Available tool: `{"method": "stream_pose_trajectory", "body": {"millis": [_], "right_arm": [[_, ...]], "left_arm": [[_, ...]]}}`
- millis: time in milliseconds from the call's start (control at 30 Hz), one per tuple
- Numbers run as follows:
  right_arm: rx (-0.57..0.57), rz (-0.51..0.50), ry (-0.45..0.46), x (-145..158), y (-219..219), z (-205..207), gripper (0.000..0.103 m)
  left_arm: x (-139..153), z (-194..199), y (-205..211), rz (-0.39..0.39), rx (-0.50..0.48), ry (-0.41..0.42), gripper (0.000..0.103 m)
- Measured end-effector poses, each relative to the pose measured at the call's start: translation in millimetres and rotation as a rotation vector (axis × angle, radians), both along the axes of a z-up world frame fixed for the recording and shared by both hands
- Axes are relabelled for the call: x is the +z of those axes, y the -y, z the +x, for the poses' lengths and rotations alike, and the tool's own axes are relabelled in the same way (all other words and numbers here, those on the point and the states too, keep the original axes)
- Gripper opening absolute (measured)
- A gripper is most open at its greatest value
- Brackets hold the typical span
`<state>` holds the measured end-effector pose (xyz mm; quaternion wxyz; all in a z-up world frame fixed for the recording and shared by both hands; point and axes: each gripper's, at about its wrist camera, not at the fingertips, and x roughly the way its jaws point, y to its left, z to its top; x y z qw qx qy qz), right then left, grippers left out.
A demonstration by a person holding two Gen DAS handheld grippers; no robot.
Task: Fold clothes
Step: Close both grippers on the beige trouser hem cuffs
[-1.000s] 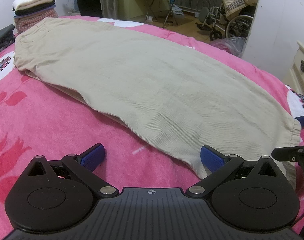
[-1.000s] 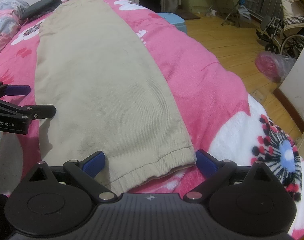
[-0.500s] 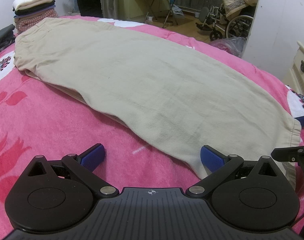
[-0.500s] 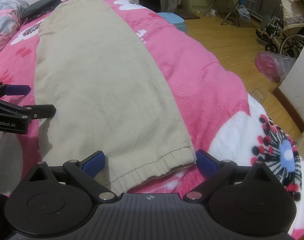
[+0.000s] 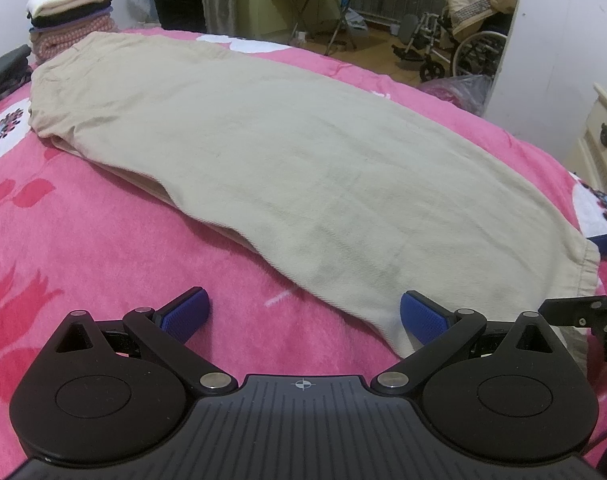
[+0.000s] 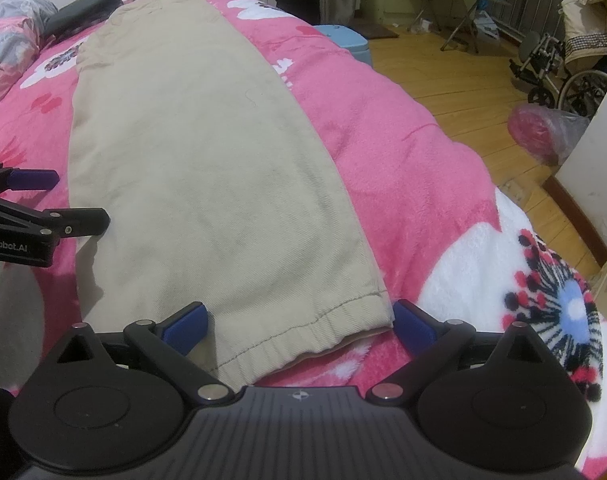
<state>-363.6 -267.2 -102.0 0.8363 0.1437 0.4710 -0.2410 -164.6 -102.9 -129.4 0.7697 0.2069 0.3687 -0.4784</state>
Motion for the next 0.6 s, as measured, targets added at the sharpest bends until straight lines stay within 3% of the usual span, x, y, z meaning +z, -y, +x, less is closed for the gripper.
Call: {"method": "stream_pose_trajectory", "body": {"millis": [233,367,500,600], "right_arm": [[0.020,-0.004,-0.013,3,-1,1,0.100],[0.053,-0.076,0.051,25,-8,2,0.097],[0.220,-0.058,0.131,43,-29,14,0.095],[0.381,-0.025,0.119,38,-51,29,0.083]], "left_arm": [[6,7,-2,-0.003,0.021,-0.060,0.102],[11,22,-8,-0.039,0.083,-0.132,0.102],[13,38,-12,-0.069,0.166,-0.203,0.101],[14,46,-15,-0.084,0.209,-0.225,0.101]]}}
